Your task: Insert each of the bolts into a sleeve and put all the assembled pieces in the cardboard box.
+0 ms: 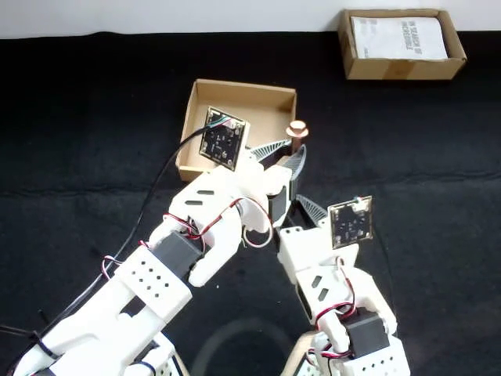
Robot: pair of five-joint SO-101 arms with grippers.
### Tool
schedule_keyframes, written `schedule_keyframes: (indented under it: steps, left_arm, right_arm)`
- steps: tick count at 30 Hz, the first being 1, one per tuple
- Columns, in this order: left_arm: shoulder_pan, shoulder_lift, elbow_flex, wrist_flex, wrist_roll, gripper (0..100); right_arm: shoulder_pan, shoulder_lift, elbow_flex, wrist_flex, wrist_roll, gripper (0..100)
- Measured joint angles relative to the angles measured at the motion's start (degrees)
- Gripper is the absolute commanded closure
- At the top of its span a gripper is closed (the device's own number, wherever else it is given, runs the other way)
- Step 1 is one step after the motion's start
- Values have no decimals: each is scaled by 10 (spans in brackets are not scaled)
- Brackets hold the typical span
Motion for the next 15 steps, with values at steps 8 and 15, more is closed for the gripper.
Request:
schedule_keyframes:
  steps: [8, 15]
  left_arm:
    - [0, 0, 0, 0, 0, 992]
    - [0, 2, 0, 0, 0, 992]
  right_arm:
    - [18, 0, 0, -1, 0, 991]
    - [-3, 0, 0, -1, 0, 991]
